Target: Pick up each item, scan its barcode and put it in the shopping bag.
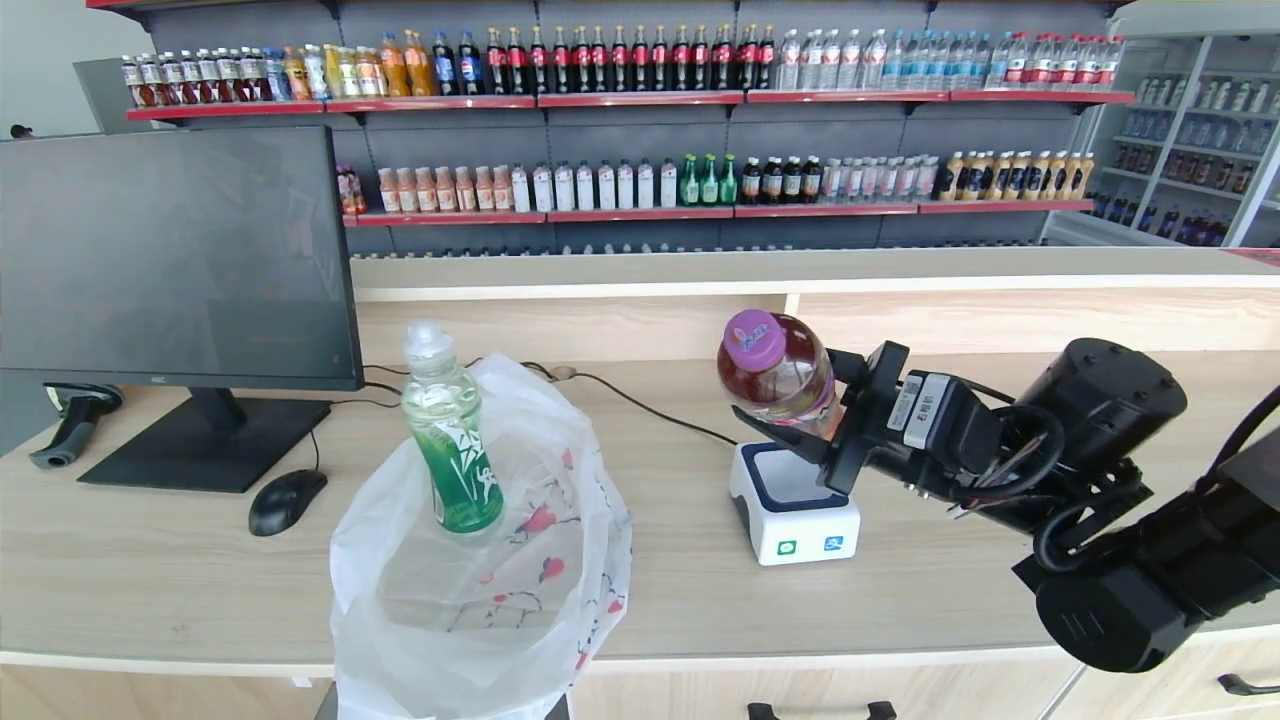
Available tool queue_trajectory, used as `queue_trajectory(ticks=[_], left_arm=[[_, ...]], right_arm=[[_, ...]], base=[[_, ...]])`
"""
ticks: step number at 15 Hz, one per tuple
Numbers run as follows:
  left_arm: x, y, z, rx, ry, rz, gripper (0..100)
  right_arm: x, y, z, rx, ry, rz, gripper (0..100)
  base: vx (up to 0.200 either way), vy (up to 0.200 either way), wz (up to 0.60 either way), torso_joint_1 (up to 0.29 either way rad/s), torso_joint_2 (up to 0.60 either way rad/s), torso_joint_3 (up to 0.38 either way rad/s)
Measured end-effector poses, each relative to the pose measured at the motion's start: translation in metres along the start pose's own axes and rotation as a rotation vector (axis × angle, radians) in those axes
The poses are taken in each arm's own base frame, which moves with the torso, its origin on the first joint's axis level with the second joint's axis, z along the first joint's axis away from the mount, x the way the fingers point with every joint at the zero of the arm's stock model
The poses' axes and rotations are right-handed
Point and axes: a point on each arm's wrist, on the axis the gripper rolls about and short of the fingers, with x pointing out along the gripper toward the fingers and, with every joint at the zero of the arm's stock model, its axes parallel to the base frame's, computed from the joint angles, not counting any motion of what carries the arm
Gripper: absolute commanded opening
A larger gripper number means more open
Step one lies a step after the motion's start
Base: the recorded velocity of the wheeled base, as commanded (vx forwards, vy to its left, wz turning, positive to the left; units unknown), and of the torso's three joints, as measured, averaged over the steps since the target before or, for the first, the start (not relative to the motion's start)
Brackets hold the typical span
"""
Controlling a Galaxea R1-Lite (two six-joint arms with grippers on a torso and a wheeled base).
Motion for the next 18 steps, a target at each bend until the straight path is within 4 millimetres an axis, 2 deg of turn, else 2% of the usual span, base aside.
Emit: queue_trajectory(ticks=[2,4,12,18], left_arm=[[0.000,0.000,0.000,0.000,0.000,0.000,100],[0.000,0.000,0.000,0.000,0.000,0.001,100],[0.000,0.000,0.000,0.000,0.000,0.001,100],[0.000,0.000,0.000,0.000,0.000,0.000,100]], right_arm=[[-0.009,-0.002,-0.008,-0.034,0.040,-0.008,0],[-0.009,-0.001,-0.010,-0.022,0.047,-0.007,0],[0.004,0.009,-0.011,0.003,0.018,0.021,0],[0.005,0.014,-0.026,-0.109,0.089,-0.008,0]], base=[[0.000,0.000,0.00,0.000,0.00,0.000],[0.000,0.000,0.00,0.000,0.00,0.000],[0.000,0.000,0.00,0.000,0.00,0.000],[0.000,0.000,0.00,0.000,0.00,0.000]])
